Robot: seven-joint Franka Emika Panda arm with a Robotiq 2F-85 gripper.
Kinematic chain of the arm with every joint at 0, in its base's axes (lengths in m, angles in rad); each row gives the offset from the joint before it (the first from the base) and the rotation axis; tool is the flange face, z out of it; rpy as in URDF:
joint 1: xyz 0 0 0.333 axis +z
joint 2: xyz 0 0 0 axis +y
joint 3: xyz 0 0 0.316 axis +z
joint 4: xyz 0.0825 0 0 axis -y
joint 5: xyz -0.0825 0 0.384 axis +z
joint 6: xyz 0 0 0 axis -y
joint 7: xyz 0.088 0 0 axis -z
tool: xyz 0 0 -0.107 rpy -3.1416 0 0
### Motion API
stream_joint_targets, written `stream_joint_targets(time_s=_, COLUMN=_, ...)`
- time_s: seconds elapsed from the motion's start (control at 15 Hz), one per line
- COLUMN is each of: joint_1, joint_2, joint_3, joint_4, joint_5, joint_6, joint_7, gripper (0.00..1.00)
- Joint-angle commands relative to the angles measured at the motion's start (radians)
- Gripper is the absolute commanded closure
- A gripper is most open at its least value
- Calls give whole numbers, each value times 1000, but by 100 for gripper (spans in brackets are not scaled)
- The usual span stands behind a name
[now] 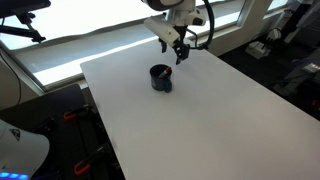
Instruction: Put the marker on the table
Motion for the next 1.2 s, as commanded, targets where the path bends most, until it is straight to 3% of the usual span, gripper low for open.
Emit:
stream_joint_targets(time_s=0.0, joint_1=-20, joint_2=31, joint_3=40, joint_4=63, joint_5=39, joint_6=-112, joint_7=-38, gripper=0)
stream_joint_targets(time_s=0.6, joint_1=-40, joint_2=80, joint_3=27, joint_4=79, joint_5=31, joint_6=-177, joint_7=-28, gripper=4)
stream_joint_targets(time_s=0.8, joint_1=-51, joint_2=93, joint_3=27, joint_4=79, joint_5=24, joint_6=-178, joint_7=-40, gripper=18)
stream_joint_targets(time_s=0.93, joint_1=-52, joint_2=100, joint_3=27, joint_4=80, joint_5=11, joint_6=-180, joint_7=-51, gripper=21)
stream_joint_targets(time_s=1.0, joint_1=-51, joint_2=102, joint_3=27, joint_4=80, joint_5=5, joint_6=-179, joint_7=-54, gripper=28)
stream_joint_targets(time_s=1.13, joint_1=-45, joint_2=107, joint_3=23, joint_4=83, joint_5=-8, joint_6=-183, joint_7=-49, gripper=27)
